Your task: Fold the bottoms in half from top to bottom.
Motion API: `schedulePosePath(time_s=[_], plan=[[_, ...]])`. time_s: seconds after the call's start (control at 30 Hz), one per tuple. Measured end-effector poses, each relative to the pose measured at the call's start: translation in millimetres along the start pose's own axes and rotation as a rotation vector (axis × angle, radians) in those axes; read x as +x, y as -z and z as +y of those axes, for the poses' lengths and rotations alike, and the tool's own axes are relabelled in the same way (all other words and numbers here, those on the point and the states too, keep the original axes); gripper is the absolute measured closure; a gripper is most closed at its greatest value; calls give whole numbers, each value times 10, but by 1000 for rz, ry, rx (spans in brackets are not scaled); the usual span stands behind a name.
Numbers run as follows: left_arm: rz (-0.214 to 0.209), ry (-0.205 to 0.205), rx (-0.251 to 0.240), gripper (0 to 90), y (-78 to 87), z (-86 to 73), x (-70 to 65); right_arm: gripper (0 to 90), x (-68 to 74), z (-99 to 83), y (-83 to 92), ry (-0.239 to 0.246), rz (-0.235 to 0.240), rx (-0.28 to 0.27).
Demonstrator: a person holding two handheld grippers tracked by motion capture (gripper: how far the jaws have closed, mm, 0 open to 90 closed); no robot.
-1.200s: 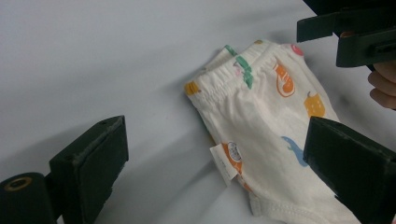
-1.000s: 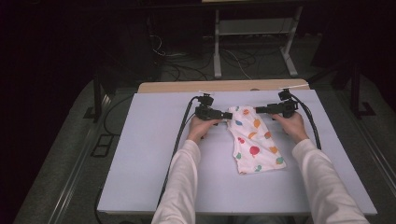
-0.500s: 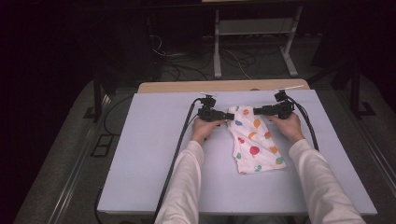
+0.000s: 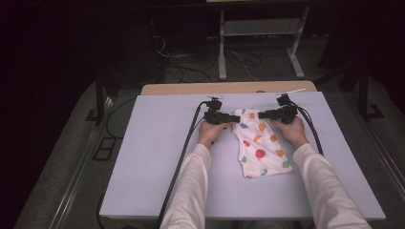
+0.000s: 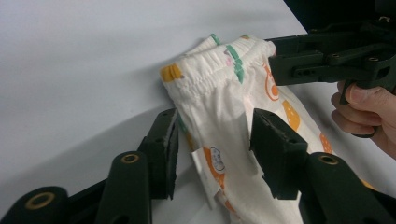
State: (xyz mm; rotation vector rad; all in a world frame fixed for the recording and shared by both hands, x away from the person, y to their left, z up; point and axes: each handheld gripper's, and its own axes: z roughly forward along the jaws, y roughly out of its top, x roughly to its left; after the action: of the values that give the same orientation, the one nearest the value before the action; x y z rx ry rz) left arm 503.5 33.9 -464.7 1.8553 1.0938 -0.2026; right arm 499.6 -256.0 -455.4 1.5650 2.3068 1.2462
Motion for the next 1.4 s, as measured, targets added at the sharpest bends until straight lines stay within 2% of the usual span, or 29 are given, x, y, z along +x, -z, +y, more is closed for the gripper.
schedulePosePath(time_s=[0.2, 0.3, 0.5, 0.63, 0.73, 0.97, 1.17, 1.4], plan=[[-9, 9, 6, 592, -13, -8, 4, 512, 45, 2, -37, 32, 1, 5], [-6, 9, 14, 625, -24, -10, -6, 558, 56, -6, -45, 26, 5, 6], [5, 15, 25, 736, -58, -18, -31, 711, 146, 0, -69, 75, -38, 32], [31, 31, 29, 820, -65, -16, -34, 832, 142, 4, -77, 58, -46, 40], [41, 6, 30, 866, -65, -14, -54, 857, 104, -4, -64, 6, -19, 35], [51, -37, 13, 881, -40, -2, -126, 868, 69, 1, 34, -42, 19, 8], [38, -70, -18, 882, -1, 18, -224, 868, 39, -5, 168, -61, 59, -38], [35, -116, -58, 881, 51, -2, -341, 868, 39, -63, 325, -49, 79, -77]])
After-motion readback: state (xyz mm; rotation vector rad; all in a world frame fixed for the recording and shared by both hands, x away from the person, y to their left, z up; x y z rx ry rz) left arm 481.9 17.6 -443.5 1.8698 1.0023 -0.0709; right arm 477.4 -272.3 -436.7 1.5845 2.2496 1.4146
